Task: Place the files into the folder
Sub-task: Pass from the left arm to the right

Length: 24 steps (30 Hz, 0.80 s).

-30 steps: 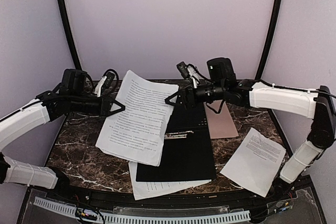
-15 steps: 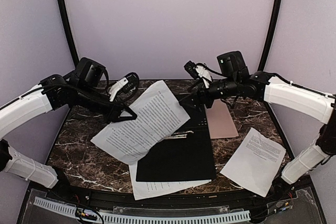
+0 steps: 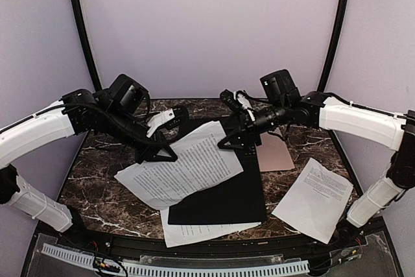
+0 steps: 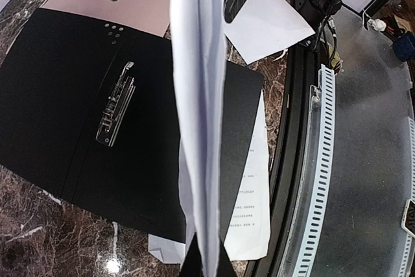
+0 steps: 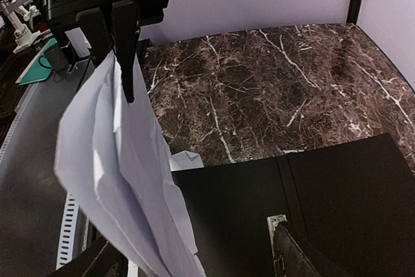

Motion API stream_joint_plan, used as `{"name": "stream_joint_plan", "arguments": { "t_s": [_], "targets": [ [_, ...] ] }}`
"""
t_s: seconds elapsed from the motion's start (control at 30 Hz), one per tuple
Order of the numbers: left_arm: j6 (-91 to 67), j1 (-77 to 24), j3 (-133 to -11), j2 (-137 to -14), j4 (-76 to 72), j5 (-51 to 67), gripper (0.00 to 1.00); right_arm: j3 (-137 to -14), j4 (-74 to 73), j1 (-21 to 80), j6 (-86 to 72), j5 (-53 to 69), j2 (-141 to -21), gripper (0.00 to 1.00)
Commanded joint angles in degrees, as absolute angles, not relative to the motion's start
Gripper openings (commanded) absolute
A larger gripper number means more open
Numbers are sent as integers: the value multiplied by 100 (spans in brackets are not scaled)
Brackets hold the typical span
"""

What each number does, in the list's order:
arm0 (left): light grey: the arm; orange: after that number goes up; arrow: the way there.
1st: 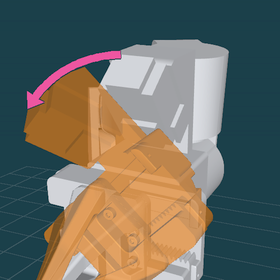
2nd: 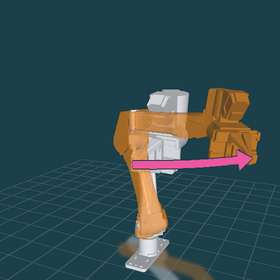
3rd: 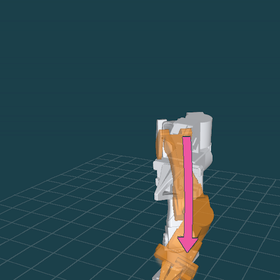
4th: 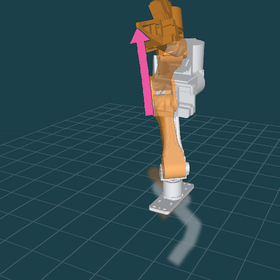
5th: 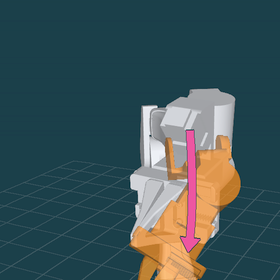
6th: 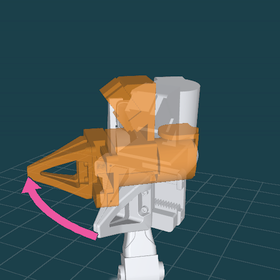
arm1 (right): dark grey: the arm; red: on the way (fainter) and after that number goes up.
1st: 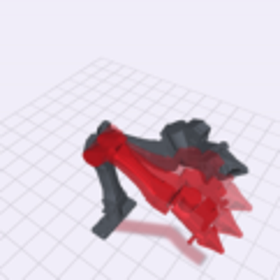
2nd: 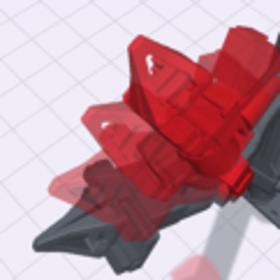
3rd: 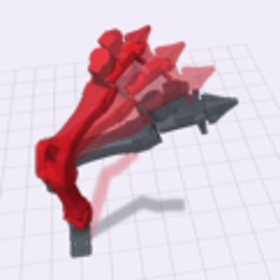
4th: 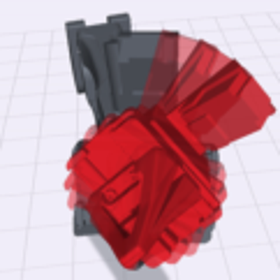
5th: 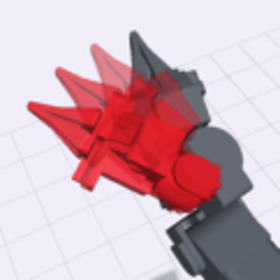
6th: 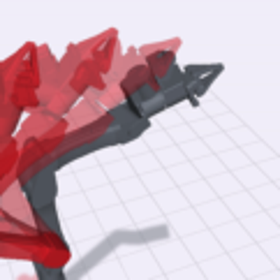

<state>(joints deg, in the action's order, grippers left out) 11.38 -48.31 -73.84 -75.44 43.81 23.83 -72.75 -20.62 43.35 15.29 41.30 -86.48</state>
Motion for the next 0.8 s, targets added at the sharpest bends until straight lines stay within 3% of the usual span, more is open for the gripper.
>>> {"name": "stream_joint_plan", "arguments": {
  "t_s": [0.0,0.07,0.17,0.33,0.47,0.6,0.7,0.77],
  "targets": [
    [1325,-4873,-7507,-7571,4594,2585,1,-7268,-2129,4440,1686,4625,-8903,71],
    [1342,-4876,-7491,-7571,4580,2654,1,-7293,-2146,4457,1698,4806,-9005,66],
    [1294,-4871,-7455,-7564,4529,2490,1,-7281,-2157,4473,1688,5179,-9102,47],
    [1100,-4860,-7471,-7607,4446,2137,1,-7070,-1924,4484,1457,5578,-9095,0],
    [935,-4828,-7530,-7678,4436,1831,2,-6674,-1438,4406,822,5600,-8888,0],
    [724,-4789,-7569,-7537,4363,821,31,-6363,-1298,4307,-47,5562,-8703,0],
    [504,-4763,-7530,-7340,4116,-252,61,-5913,-927,4281,-1012,5469,-8544,0],
    [396,-4751,-7501,-7230,3962,-857,74,-5625,-684,4251,-1726,5189,-8473,0]
  ]
}}
